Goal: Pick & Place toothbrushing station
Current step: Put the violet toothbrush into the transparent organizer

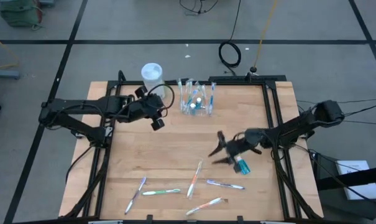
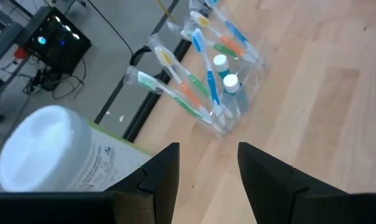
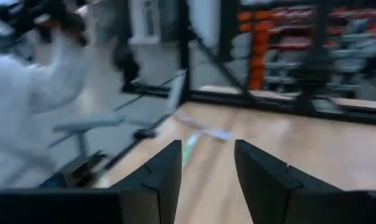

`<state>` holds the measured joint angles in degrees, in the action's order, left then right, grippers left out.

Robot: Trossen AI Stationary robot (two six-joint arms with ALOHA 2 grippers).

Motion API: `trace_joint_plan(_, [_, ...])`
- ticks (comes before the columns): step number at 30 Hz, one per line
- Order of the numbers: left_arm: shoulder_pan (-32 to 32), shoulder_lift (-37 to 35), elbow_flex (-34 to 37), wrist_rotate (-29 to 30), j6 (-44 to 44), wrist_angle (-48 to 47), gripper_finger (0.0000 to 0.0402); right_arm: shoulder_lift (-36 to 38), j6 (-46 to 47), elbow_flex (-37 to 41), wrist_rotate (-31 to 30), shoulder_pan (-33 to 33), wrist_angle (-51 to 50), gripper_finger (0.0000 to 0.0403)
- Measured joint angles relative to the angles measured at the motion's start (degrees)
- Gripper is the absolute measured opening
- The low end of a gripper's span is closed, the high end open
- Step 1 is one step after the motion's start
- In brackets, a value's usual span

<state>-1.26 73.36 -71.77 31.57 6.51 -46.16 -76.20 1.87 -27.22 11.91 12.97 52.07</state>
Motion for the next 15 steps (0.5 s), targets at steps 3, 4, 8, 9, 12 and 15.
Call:
trace_joint_plan(3, [-0.1, 0.0, 0.0, 0.0, -1.9, 0.2, 0.0170, -3.7, -2.5, -8.2, -3.0, 5.3, -12.7, 0.0139])
trace_joint_plan(4, [-0.1, -0.3, 0.0, 0.0, -1.9, 0.2, 0.0170, -4.7, -3.1, -11.1, -5.4, 6.9, -19.0, 0.0139])
trace_joint_plan(8, [-0.1, -1.8, 0.1, 0.0, -2.1, 0.0, 0.0170, -10.2, 1.2, -23.5, -16.0, 11.3, -45.2, 0.0139])
trace_joint_plan(9, [-0.1, -1.9, 0.1, 0.1, -2.1, -0.1, 0.0170, -11.5, 4.7, -25.5, -16.4, 11.9, -50.7, 0.0139])
trace_joint_plan(12, [-0.1, -2.4, 0.1, 0.0, -2.6, -0.5, 0.0170, -15.7, 14.5, -28.8, -15.0, 13.3, -55.9, 0.0139])
trace_joint_plan(15, [-0.2, -2.5, 0.0, 0.0, -4.1, -0.2, 0.0170, -19.1, 21.5, -29.4, -14.6, 14.6, -56.9, 0.0139])
